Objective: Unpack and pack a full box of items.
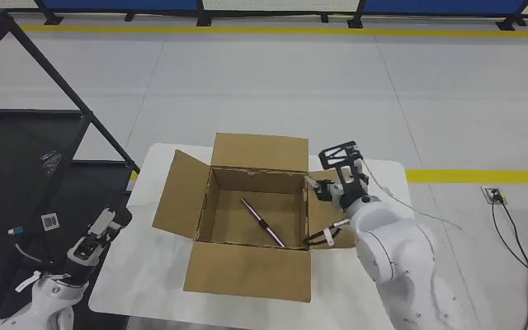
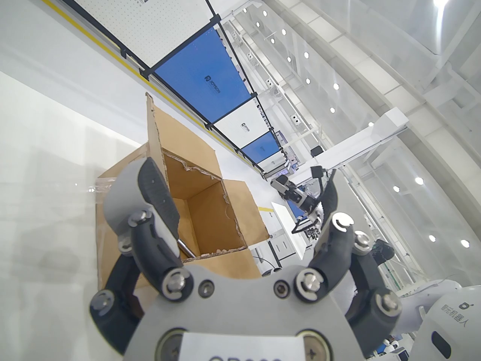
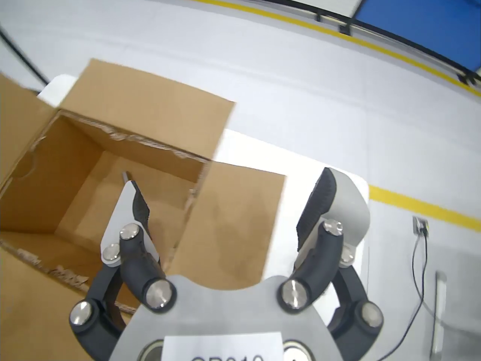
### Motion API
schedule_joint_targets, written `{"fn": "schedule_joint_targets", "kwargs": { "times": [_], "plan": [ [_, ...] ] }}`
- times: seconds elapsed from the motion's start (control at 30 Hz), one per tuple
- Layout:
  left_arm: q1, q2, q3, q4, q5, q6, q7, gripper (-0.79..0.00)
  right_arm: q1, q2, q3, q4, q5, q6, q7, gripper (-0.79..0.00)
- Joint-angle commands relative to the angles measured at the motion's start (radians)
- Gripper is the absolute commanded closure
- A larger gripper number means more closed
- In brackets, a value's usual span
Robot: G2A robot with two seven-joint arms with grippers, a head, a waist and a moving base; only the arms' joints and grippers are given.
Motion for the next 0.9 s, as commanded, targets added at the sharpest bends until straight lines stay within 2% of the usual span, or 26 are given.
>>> {"fn": "schedule_joint_targets", "kwargs": {
  "times": [0.0,0.17,0.4,0.6,0.8,0.87],
  "plan": [
    [0.000,0.000,0.000,0.000,0.000,0.000,0.000,-0.785,0.074,-0.013,-0.082,0.079,0.054,-0.053,0.005,-0.785],
    [0.000,0.000,0.000,0.000,0.000,0.000,0.000,-0.785,0.244,-0.059,-0.259,0.310,0.165,-0.122,0.046,-0.785],
    [0.000,0.000,0.000,0.000,0.000,0.000,0.000,-0.785,0.430,-0.142,-0.434,0.673,0.301,-0.129,0.053,-0.785],
    [0.000,0.000,0.000,0.000,0.000,0.000,0.000,-0.785,0.516,-0.215,-0.531,0.960,0.366,-0.102,0.020,-0.785],
    [0.000,0.000,0.000,0.000,0.000,0.000,0.000,-0.785,0.564,-0.275,-0.567,1.191,0.439,-0.119,-0.032,-0.785],
    [0.000,0.000,0.000,0.000,0.000,0.000,0.000,-0.785,0.573,-0.292,-0.576,1.244,0.454,-0.131,-0.039,-0.739]
  ]
}}
